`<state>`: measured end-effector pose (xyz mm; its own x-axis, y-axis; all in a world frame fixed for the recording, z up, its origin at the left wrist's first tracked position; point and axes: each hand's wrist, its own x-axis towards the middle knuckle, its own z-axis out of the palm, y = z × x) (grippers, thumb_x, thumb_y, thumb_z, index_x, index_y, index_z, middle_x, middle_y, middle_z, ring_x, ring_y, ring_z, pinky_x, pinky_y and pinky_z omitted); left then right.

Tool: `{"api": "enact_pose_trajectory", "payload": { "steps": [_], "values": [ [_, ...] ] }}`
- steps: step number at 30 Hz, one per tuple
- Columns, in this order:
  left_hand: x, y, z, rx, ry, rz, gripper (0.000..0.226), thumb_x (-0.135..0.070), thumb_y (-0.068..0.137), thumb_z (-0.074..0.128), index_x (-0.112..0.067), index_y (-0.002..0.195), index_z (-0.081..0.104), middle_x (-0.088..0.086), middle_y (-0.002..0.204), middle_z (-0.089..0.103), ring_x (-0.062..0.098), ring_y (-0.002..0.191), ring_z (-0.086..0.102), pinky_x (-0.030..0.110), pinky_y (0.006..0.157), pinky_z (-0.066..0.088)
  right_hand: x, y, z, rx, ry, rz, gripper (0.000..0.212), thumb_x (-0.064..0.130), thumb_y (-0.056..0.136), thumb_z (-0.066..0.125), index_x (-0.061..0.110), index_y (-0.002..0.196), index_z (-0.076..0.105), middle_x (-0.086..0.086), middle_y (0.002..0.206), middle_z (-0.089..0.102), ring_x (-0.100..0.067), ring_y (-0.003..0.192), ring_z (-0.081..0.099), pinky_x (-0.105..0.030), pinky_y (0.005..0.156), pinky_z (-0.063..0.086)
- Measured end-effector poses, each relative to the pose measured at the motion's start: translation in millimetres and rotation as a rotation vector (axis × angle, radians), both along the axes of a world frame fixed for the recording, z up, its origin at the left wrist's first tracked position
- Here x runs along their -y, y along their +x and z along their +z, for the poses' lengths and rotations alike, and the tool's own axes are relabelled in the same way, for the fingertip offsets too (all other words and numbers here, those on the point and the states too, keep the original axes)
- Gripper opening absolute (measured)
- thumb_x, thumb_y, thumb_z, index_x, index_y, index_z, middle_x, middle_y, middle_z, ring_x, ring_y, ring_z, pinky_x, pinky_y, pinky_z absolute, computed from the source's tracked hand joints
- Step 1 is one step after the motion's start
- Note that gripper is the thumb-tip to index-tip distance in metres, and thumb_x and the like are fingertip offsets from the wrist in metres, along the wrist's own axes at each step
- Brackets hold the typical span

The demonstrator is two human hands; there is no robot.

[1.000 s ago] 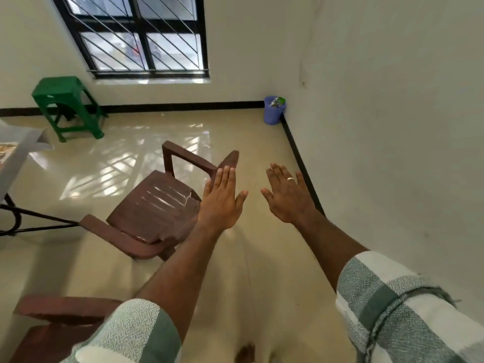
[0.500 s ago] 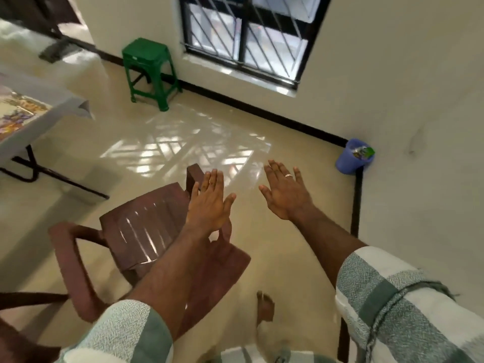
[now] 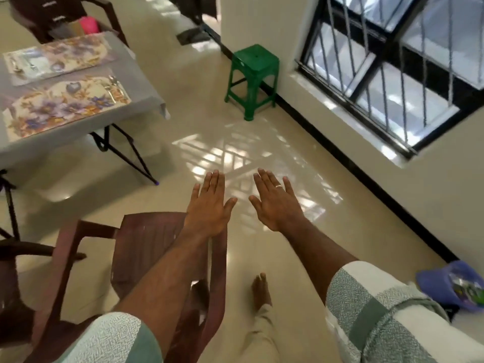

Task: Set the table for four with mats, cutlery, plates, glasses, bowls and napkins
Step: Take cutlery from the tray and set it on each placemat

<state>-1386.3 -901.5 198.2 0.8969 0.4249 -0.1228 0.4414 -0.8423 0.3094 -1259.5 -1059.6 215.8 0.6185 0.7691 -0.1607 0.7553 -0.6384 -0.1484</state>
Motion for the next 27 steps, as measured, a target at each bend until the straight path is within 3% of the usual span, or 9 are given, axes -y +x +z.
{"api": "enact_pose_trajectory", "payload": {
  "steps": [11, 15, 27],
  "values": [
    [-118.8, 193.1, 27.9, 0.004, 0.061, 0.24, 0.074, -0.055, 0.106, 0.021, -0.012, 0.16, -0.005, 0.002, 0.169, -0.009, 0.017, 0.155, -0.01, 0.041, 0.124, -0.004, -160.0, 228.3, 24.2, 0.005, 0.044, 0.251, 0.066, 0.051, 0.106, 0.019, 0.016, 0.161, 0.006, 0.0, 0.169, 0.0, -0.018, 0.156, 0.001, -0.05, 0.124, -0.001],
    [-181.9, 248.5, 34.4, 0.028, 0.081, 0.359, 0.075, -0.056, 0.105, 0.02, -0.013, 0.161, -0.004, 0.003, 0.169, -0.008, 0.017, 0.155, -0.01, 0.045, 0.126, 0.001, -247.9, 294.9, 31.9, 0.014, 0.064, 0.389, 0.066, 0.051, 0.106, 0.019, 0.016, 0.161, 0.006, 0.0, 0.169, 0.0, -0.017, 0.155, 0.001, -0.05, 0.124, -0.001],
    [-377.3, 429.3, 63.0, 0.026, 0.101, 0.708, 0.075, -0.055, 0.105, 0.022, -0.013, 0.161, -0.003, 0.003, 0.169, -0.007, 0.017, 0.155, -0.01, 0.042, 0.124, -0.003, -525.6, 501.1, 55.5, 0.013, 0.091, 0.71, 0.065, 0.048, 0.107, 0.021, 0.015, 0.161, 0.008, -0.001, 0.169, 0.002, -0.018, 0.155, 0.003, -0.051, 0.124, 0.0]
  ]
}}
